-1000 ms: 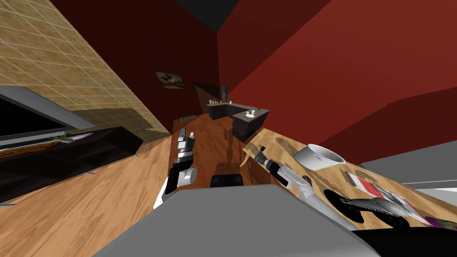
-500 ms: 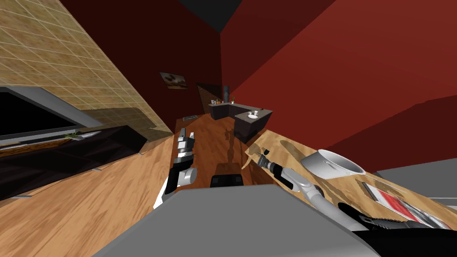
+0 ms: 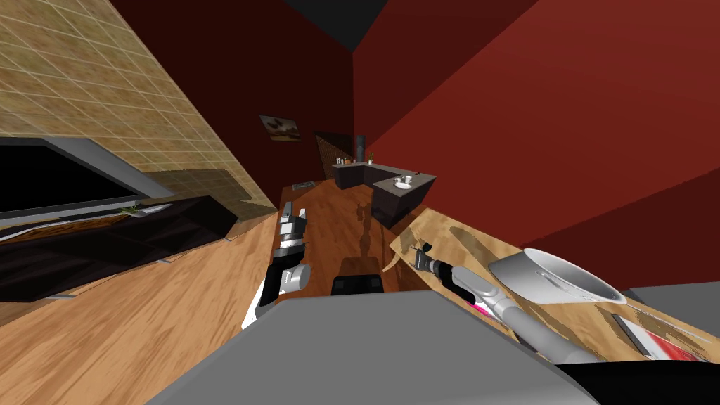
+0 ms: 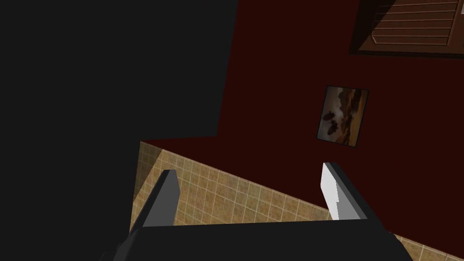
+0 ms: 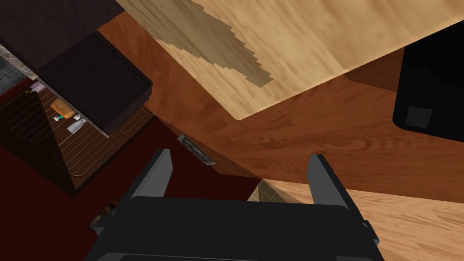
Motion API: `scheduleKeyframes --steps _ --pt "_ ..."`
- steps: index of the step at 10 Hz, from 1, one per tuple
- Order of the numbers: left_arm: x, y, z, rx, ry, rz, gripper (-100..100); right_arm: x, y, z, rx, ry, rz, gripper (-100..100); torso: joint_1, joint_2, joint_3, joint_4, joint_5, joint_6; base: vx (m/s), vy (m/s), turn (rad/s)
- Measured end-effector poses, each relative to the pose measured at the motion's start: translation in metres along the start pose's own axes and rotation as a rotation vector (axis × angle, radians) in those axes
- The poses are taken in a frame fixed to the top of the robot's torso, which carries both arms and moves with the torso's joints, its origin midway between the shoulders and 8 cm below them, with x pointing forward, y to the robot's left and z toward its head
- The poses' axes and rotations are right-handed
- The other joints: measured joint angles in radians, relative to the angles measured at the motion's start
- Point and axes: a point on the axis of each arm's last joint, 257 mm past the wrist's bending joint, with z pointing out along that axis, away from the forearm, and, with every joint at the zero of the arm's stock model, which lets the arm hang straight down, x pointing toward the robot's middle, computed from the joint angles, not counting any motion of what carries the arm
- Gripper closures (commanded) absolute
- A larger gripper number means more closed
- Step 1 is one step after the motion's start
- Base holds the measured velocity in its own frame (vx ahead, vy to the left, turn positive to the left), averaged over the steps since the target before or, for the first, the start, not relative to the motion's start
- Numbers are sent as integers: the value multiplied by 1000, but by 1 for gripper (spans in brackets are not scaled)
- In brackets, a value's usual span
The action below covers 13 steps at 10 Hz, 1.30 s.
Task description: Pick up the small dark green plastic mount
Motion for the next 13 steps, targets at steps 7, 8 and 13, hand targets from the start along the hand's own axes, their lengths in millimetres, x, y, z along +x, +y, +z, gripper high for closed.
scheduleKeyframes --steps 7,8,13 --pt "0 0 0 0 0 0 0 96 33 -36 -210 197 -298 -100 0 0 0 0 0 0 95 -7 70" --pt "0 0 0 0 0 0 0 106 35 -41 -227 216 -319 -100 0 1 1 0 0 0 26 -12 2" --pt "0 0 0 0 0 0 0 153 42 -72 -332 300 -433 -100 0 3 2 1 0 1 61 -10 49"
